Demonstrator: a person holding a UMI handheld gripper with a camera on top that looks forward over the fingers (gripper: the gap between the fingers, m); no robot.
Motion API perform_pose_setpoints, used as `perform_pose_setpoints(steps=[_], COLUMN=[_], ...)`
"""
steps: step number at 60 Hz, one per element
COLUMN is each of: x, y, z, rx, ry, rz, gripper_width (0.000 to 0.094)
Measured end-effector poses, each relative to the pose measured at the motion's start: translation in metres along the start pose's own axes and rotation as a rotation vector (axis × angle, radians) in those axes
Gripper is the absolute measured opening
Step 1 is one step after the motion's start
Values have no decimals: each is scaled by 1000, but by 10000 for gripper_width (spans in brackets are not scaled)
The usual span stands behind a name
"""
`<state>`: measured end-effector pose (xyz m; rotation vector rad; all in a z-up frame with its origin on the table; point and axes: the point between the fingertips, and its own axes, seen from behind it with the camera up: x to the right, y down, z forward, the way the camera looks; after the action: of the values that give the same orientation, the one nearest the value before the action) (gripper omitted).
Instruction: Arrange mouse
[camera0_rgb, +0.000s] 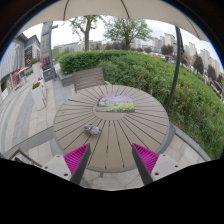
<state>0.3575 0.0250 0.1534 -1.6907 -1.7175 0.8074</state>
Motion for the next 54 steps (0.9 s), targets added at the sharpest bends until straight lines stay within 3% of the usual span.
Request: perform_pose_setpoints(steps=[18,54], x=[-61,-80], y=[7,15], z=[65,234], rx=[47,99], ry=[-59,2], rz=[-25,-43], gripper_width=[857,855])
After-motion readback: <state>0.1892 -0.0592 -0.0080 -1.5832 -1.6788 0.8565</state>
